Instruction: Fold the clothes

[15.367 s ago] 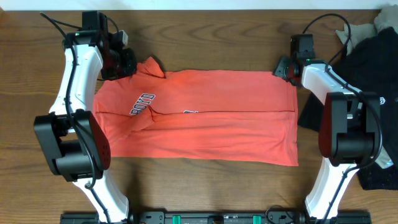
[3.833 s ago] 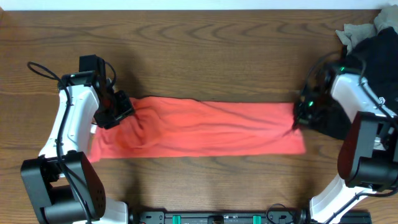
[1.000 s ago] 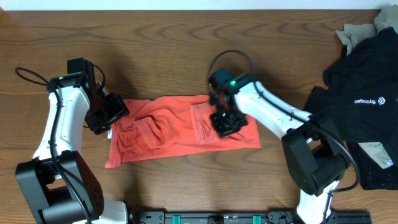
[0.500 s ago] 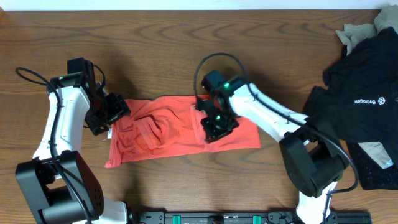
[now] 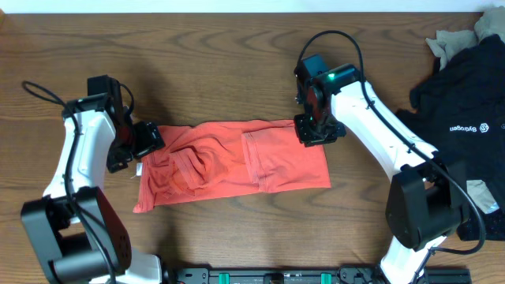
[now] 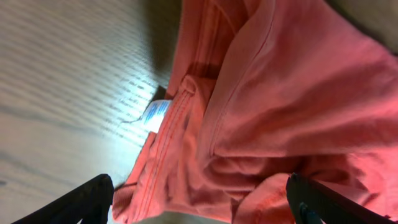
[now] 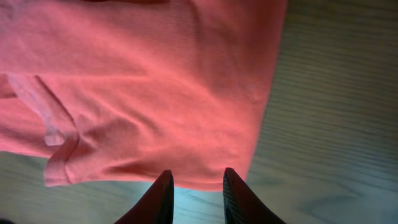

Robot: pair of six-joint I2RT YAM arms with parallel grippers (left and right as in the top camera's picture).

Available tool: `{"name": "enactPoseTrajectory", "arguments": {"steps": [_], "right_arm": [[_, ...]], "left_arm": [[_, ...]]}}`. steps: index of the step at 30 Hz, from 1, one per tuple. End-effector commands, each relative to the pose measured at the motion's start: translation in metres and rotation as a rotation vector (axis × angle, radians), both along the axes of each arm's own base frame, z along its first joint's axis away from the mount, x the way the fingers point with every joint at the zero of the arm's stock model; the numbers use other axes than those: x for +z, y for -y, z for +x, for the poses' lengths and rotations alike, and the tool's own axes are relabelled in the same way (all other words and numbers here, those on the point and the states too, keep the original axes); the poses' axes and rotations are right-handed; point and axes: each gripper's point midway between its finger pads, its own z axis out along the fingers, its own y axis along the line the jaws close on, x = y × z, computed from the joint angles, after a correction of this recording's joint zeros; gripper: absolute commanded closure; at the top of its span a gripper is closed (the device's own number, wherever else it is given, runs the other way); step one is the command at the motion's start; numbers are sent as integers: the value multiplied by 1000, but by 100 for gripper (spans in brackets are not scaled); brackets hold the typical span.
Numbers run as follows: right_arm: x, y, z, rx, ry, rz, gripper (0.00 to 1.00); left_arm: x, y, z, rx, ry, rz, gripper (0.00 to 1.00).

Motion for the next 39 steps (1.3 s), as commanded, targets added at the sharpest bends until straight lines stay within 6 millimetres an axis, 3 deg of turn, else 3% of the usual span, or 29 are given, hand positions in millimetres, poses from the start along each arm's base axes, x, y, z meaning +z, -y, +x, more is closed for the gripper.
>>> {"name": "enactPoseTrajectory", "arguments": {"steps": [1, 12, 15, 19, 22, 26, 30, 39], "right_arm": [[7, 3, 4, -26, 28, -13, 75], [7, 6, 3, -26, 26, -27, 73], [7, 6, 4, -26, 28, -30, 73], [7, 7, 4, -27, 31, -38, 73], [7, 10, 5, -27, 37, -51, 73], [7, 13, 5, -29, 34, -62, 73], [7, 24, 8, -41, 46, -105, 73], [8, 74, 16, -157, 29, -172, 73]], "left_arm": [[-23, 2, -8, -89, -77, -21, 10], [-89, 12, -32, -99, -317, -97, 12], [-94, 20, -35, -108, -340, -124, 25], [-94, 22, -33, -132, -330, -121, 64], [-94, 21, -32, -132, -328, -120, 76], [-88, 13, -31, -124, -339, -94, 86], [-71, -5, -23, -80, -340, -34, 90], [-1, -67, 0, 124, -235, 89, 89]]}}
